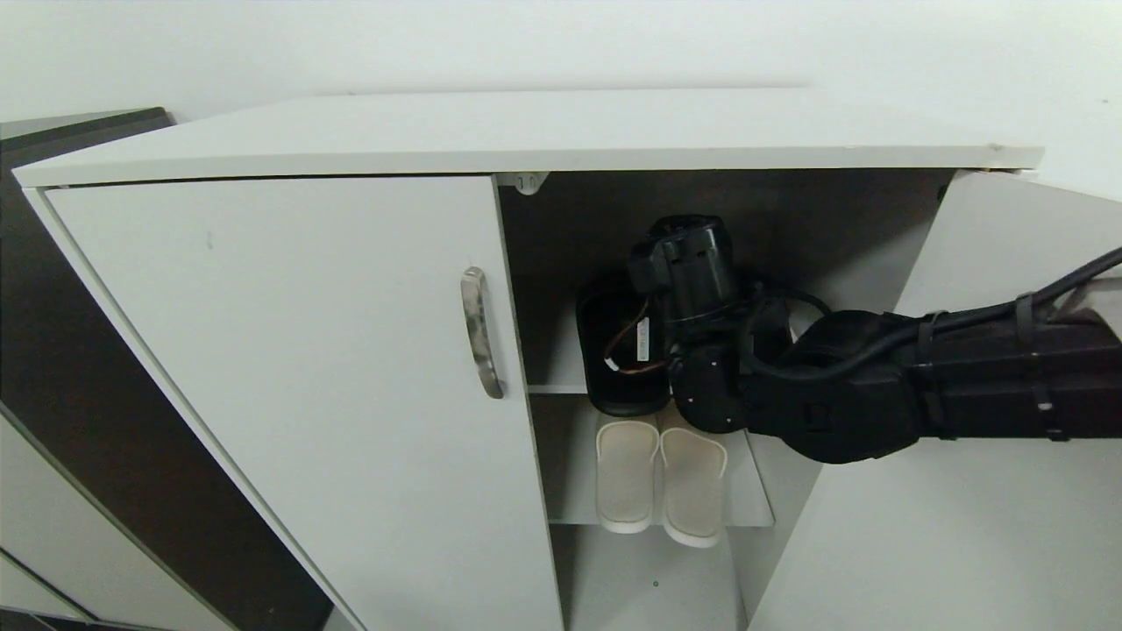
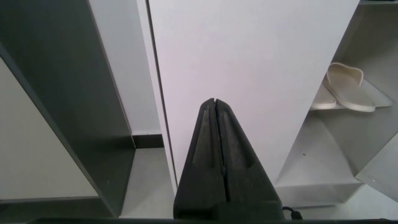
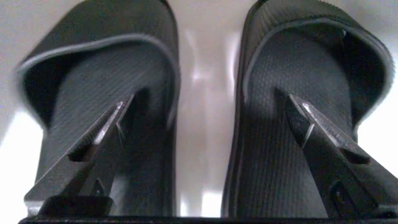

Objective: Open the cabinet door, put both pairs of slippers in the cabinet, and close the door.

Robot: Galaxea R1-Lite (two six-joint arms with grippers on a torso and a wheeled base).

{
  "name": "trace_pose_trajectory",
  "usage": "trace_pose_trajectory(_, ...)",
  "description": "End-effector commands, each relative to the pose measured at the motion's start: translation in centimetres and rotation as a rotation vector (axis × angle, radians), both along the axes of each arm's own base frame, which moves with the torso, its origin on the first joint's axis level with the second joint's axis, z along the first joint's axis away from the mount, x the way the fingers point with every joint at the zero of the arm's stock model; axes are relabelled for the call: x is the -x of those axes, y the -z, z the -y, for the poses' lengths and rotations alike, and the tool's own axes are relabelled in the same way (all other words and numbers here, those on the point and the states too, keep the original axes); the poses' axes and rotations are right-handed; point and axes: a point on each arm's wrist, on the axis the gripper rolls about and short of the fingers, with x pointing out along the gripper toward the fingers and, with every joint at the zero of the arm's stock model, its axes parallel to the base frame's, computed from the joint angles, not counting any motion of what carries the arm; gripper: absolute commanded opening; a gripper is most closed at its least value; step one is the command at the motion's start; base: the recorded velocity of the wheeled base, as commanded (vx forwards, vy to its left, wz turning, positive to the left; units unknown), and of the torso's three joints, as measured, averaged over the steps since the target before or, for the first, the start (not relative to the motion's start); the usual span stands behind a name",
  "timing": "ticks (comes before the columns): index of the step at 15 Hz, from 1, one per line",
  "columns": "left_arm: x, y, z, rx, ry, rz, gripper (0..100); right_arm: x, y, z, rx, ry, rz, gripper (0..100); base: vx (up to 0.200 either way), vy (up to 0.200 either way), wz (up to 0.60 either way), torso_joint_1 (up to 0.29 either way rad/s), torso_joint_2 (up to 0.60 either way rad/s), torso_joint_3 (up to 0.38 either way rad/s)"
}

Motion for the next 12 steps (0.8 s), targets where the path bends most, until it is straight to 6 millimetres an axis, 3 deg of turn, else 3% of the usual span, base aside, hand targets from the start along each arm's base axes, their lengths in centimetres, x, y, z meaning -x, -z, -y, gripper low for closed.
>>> trace_pose_trajectory(1,0.0,0.0,0.0,0.0,-0.001,-0.001,0,2.0,-1.0,0.4,-0.011,-0.03,0.008,100,0.0,0.0,0.0,0.0,0.0,0.0)
trace_pose_trajectory(5,0.0,0.0,0.0,0.0,-0.001,-0.001,0,6.2,-0.6,1.3,-0.01,-0.105,0.006,100,0.0,0.0,0.0,0.0,0.0,0.0)
trace_pose_trajectory(6,0.0,0.0,0.0,0.0,0.001,-0.001,0,7.2,-0.4,1.7,-0.012,-0.126,0.004,0,0.0,0.0,0.0,0.0,0.0,0.0)
trace_pose_trajectory(9,0.0,0.0,0.0,0.0,0.001,-0.001,0,9.9,-0.5,2.7,-0.048,-0.204,0.019,0,0.0,0.0,0.0,0.0,0.0,0.0)
trace_pose_trajectory(12,0.0,0.0,0.0,0.0,0.001,-0.001,0,10.8,-0.1,2.7,-0.041,-0.23,0.016,0,0.0,0.0,0.0,0.0,0.0,0.0)
